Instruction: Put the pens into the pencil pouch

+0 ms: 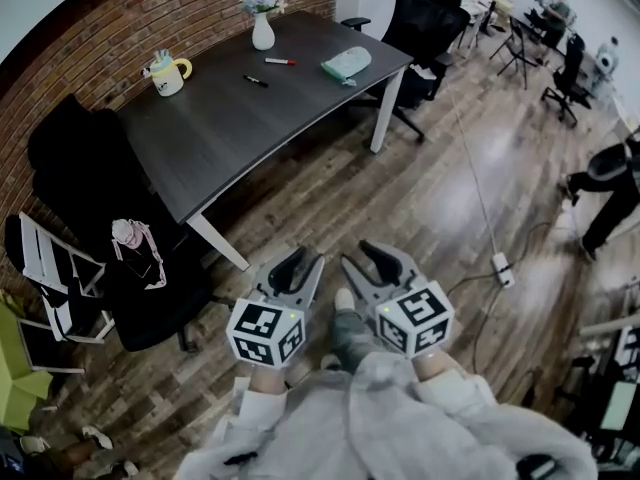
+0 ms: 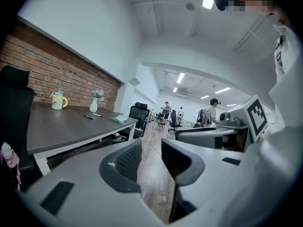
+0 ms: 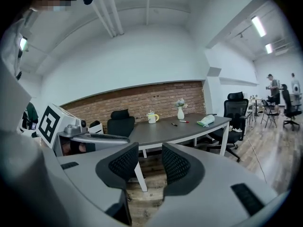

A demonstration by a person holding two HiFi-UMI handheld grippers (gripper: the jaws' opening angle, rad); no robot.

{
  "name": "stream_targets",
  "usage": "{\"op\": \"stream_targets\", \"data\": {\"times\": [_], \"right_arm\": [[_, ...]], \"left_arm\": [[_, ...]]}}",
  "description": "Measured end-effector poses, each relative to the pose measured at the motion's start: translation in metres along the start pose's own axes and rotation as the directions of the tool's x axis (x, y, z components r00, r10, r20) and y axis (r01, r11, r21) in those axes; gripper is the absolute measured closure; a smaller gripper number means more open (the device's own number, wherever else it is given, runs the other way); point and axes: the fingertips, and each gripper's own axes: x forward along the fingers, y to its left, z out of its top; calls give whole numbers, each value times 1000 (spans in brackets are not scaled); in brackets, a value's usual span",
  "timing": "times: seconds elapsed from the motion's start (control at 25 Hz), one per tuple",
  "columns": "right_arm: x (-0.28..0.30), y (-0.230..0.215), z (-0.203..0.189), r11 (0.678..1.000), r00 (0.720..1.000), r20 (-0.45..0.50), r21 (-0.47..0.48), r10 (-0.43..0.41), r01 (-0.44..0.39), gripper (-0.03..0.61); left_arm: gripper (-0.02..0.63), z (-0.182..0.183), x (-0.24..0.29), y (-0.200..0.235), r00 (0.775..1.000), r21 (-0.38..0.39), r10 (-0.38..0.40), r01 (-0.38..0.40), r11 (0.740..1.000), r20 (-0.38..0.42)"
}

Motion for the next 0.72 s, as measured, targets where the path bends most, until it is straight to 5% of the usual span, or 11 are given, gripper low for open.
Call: {"op": "stream_targets", "data": {"times": [0.72], "right_arm": [[133, -150, 80, 998, 998, 25, -19, 66, -65, 446]], "left_arm": [[502, 85, 163, 100, 998, 17, 70, -70, 997, 8]]}}
